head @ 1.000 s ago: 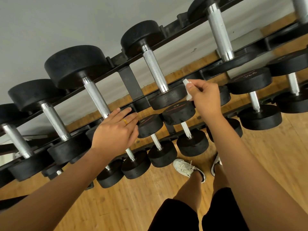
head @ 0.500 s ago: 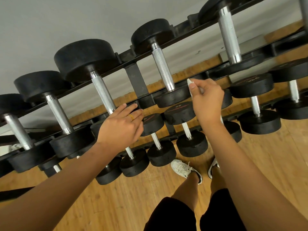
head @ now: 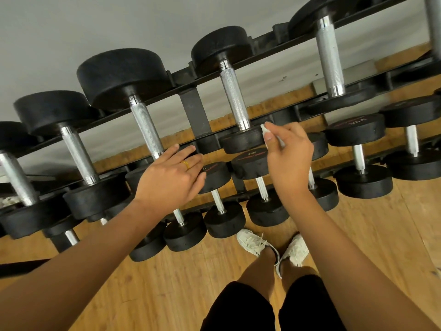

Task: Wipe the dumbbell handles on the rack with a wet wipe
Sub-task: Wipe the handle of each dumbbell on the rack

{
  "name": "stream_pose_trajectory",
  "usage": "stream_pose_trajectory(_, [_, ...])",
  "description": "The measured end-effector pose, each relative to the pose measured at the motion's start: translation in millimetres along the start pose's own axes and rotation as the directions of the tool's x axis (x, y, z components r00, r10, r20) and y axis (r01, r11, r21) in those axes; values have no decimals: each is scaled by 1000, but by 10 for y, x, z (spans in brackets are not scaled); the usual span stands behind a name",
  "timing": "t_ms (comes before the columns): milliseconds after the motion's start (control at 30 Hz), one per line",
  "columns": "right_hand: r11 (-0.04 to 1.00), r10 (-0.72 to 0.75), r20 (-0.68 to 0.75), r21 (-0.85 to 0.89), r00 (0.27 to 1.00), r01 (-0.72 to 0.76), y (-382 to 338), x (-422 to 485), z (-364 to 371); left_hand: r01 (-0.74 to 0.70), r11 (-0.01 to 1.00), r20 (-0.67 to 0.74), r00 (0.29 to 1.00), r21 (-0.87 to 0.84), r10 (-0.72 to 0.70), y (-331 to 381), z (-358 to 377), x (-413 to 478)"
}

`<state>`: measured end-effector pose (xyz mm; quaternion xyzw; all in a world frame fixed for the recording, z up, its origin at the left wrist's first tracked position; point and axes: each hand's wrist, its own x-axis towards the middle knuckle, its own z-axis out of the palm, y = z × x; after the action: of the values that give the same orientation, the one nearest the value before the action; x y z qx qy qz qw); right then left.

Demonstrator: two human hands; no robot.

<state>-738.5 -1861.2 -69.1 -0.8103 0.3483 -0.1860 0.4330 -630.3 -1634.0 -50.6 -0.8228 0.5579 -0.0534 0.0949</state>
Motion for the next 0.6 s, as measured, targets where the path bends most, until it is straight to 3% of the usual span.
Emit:
stream_pose_trajectory(200, [999, 47, 26, -5, 999, -47, 46, 273, -16, 18, 1000, 8, 1000, -15, -18, 6, -8, -2])
stream_pose_trajectory(433, [977, -205, 111, -30, 972, 209, 52, 185, -52, 36, 999, 23, 999, -23, -35, 21, -27, 0])
stream_pose_trajectory(533, [993, -119, 83, -12, 989, 121, 85, 319, -66, 34, 999, -4, 999, -17, -34, 21, -14, -8])
stream_pose_trajectory(600, [989, -150, 70, -4, 986, 150, 89, 177, -65, 33, 999, -24, 999, -11, -33, 26, -14, -10])
